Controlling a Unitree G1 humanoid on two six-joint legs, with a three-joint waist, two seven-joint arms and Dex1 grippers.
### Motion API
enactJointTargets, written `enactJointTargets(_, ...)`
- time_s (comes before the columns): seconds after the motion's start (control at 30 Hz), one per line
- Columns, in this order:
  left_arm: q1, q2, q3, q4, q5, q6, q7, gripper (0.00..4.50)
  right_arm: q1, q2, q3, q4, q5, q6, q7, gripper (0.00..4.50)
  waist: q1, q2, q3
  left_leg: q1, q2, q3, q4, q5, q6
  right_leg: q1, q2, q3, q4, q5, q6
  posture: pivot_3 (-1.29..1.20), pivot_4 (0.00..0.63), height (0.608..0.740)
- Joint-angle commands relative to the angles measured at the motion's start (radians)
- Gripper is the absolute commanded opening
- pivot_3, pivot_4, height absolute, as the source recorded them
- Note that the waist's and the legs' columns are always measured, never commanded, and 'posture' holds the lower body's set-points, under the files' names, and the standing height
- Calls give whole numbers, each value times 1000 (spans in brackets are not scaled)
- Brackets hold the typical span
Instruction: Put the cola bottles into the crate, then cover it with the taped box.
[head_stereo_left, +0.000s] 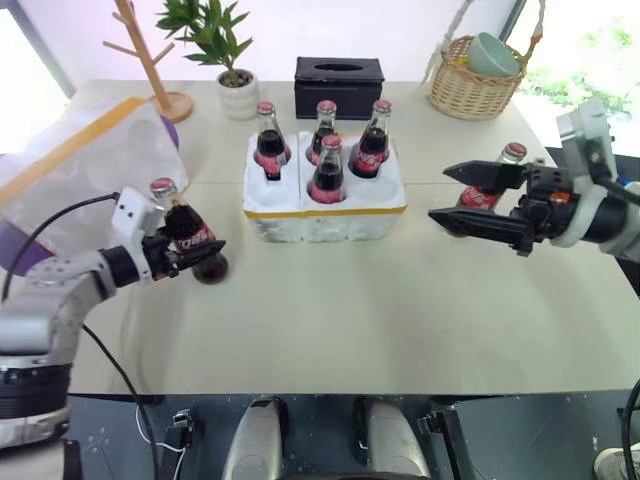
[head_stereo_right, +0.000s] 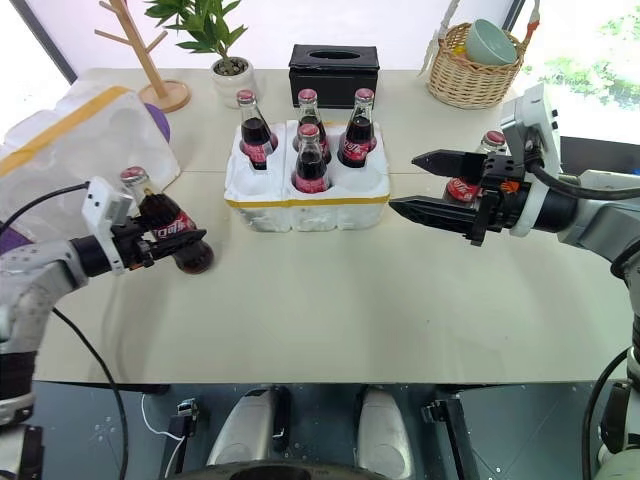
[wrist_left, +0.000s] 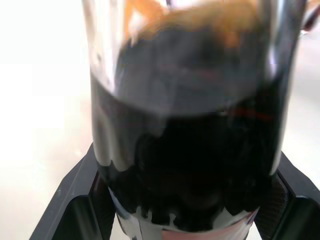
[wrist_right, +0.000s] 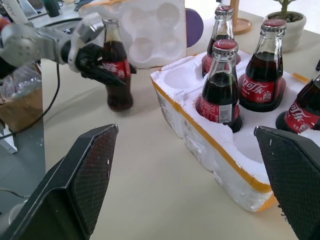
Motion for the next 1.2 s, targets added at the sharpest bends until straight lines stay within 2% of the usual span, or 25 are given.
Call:
enactJointTargets(0.03,-207,53,97,-21,-159,73,-26,2788,-13,7,-14,-15,-6,-23,-1,4500,7,0,0,0,0,0,1,0,0,0,0,0,0,0,0,0,150,736)
enactJointTargets(0.2,-505,-26,-3,132,-123,56,28,2788,-24,26,3,-10,-19,-32,-10,4500,17,-1,0,0,-1,-1,2,0,0,3,0,0,-1,1,2,0,150,736)
enactJointTargets(0.33,-601,-95,-152,240,10,-63,-19,2788,-22,37,7,-13,-25,-36,-16,4500,15,0,0,1,-1,0,1,0,0,3,0,0,-1,1,2,0,150,736)
enactJointTargets(0.5,-638,-171,-288,373,169,-233,-56,2788,-12,42,-7,-18,-24,-31,-27,4500,-2,-1,0,0,-1,0,1,0,0,1,0,0,-1,1,2,0,150,736)
enactJointTargets(0.63,-655,-240,-326,464,253,-335,-33,2788,12,42,-24,-31,-17,-26,-33,4500,-1,-1,0,0,-1,0,1,0,0,1,0,0,-1,1,2,0,150,736)
enactJointTargets(0.8,-651,-297,-327,489,285,-364,-34,2788,34,44,-38,-36,-14,-26,-43,4500,0,-1,0,-1,-1,0,1,0,0,1,0,0,-1,1,2,0,150,736)
enactJointTargets(1.03,-579,-307,-387,454,371,-390,-54,2788,39,47,-26,-16,-44,-49,-37,4500,0,-1,0,-1,-1,0,1,0,0,1,0,0,-1,1,2,0,150,736)
enactJointTargets(1.07,-568,-304,-391,453,383,-392,-48,3834,45,47,-18,-18,-58,-59,-34,4500,0,-1,0,-1,-1,0,1,0,0,1,0,0,-1,1,2,0,150,736)
enactJointTargets(1.1,-559,-302,-391,449,391,-392,-45,4200,52,45,-12,-22,-71,-68,-31,4500,1,-1,0,-1,-1,0,1,0,0,1,0,0,-1,1,2,0,150,736)
enactJointTargets(1.13,-553,-301,-391,446,396,-392,-44,4473,56,44,-8,-25,-80,-73,-28,4500,1,-1,0,-1,-1,0,1,0,0,1,0,0,-1,1,2,0,150,736)
enactJointTargets(1.2,-536,-298,-384,423,393,-374,-44,4473,67,45,-4,-31,-95,-87,-26,4500,2,-1,0,-1,-1,0,1,0,0,1,0,0,-1,1,2,0,150,736)
